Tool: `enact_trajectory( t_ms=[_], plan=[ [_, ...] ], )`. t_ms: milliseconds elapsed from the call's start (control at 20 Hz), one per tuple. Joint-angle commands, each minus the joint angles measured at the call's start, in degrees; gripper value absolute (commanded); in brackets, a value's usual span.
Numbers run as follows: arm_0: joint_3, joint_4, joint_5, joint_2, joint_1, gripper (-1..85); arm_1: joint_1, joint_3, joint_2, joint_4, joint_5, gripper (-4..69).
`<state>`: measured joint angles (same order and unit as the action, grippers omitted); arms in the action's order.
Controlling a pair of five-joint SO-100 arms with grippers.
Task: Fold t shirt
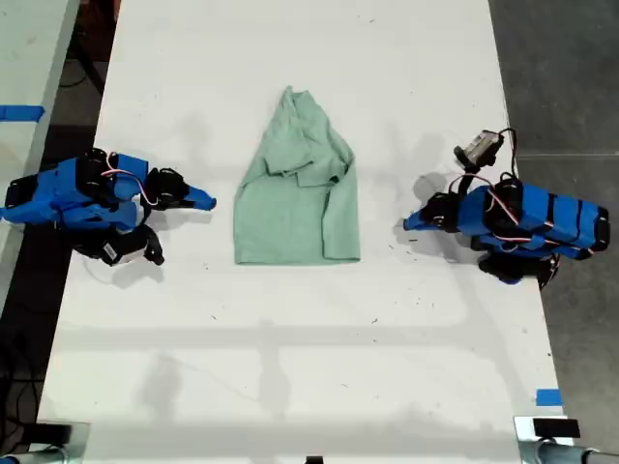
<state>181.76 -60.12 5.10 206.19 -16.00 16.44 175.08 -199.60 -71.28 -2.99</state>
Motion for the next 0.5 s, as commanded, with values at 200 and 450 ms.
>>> enact_trajectory(
  t_ms=[200, 450],
  plan=[
    [0.53, -0.35, -1.05, 0.44, -0.18, -0.1, 0.7, 3.34, -0.79, 0.35, 0.44, -0.1],
    [0.53, -0.35, -1.05, 0.44, -0.35, -0.1, 0.88, 3.34, -0.79, 0.26, 0.7, -0.1]
  ],
)
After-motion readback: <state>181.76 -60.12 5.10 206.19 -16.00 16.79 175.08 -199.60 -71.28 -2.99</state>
